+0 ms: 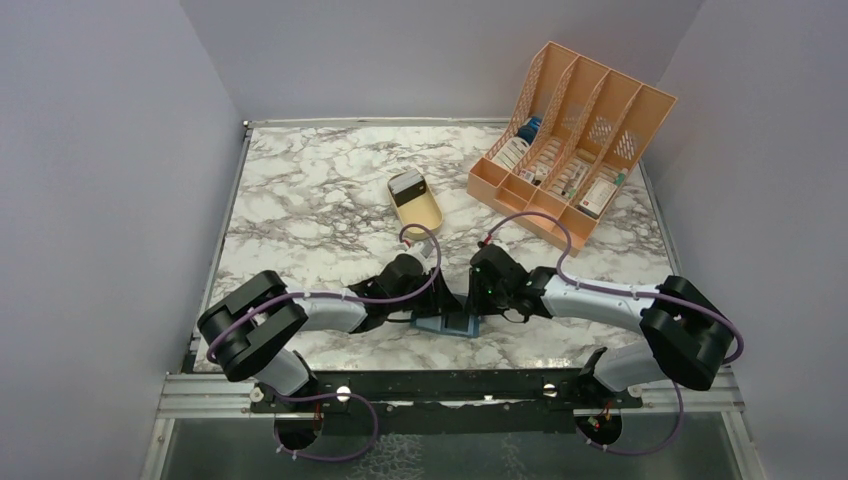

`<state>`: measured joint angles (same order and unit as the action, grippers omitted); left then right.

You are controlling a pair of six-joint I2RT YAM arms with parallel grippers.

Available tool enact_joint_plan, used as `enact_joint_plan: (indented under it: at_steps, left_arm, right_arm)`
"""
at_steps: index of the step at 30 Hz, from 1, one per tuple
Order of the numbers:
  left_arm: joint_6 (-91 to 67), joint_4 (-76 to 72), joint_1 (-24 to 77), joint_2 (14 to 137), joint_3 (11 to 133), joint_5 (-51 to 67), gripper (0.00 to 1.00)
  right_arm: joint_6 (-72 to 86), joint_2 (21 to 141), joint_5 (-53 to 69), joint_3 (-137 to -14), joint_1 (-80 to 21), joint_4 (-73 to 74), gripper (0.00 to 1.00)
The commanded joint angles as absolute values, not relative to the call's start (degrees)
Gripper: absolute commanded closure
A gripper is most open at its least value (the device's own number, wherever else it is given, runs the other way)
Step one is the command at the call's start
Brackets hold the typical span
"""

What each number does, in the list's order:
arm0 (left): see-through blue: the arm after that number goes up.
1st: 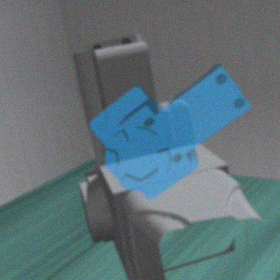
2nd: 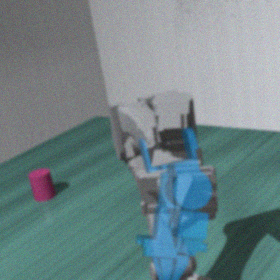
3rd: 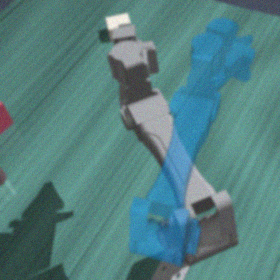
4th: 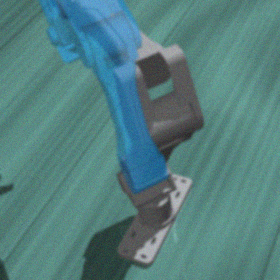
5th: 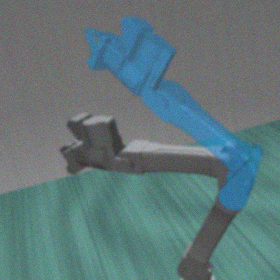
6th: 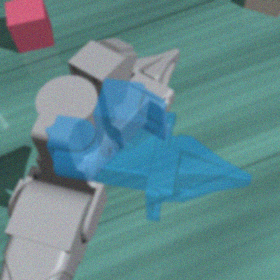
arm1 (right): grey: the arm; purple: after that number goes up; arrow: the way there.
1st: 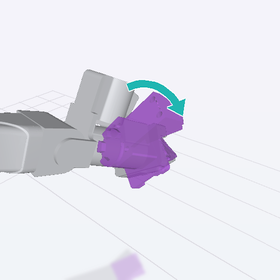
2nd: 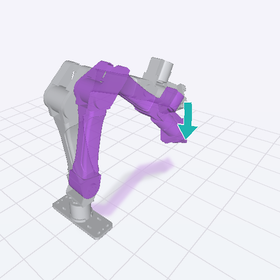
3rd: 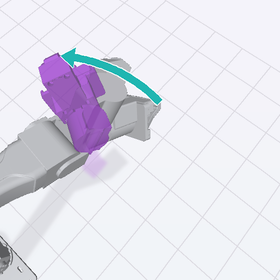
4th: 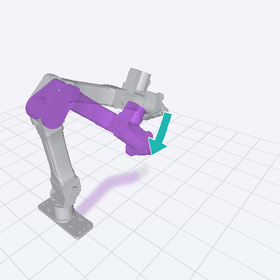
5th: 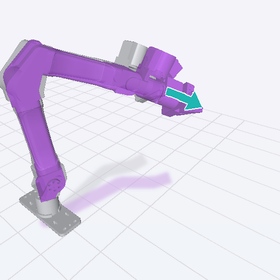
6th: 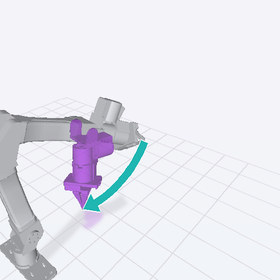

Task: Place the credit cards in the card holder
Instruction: Insert the credit card into the card holder.

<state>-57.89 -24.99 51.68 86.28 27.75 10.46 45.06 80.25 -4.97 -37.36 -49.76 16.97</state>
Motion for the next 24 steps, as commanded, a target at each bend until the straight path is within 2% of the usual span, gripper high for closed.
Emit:
enact_joint_plan:
  at_steps: [1,7,18,24]
  left_arm:
    - [-55.20,-23.98,50.99,84.21,30.52,8.65,0.55]
    - [-55.01,-17.56,50.76,80.72,30.81,3.24,0.53]
    - [-54.08,-14.75,50.43,80.47,31.01,3.14,0.54]
    - [-48.00,-8.23,45.41,76.91,33.97,2.24,0.54]
  right_arm:
    - [43.97,78.91,-7.14,-40.00,-49.65,19.45,0.70]
    - [43.77,77.15,-5.55,-41.65,-49.65,20.52,0.69]
    - [44.65,77.20,-4.94,-41.65,-49.66,20.19,0.71]
    - [43.84,78.53,-1.12,-40.56,-49.66,16.70,0.70]
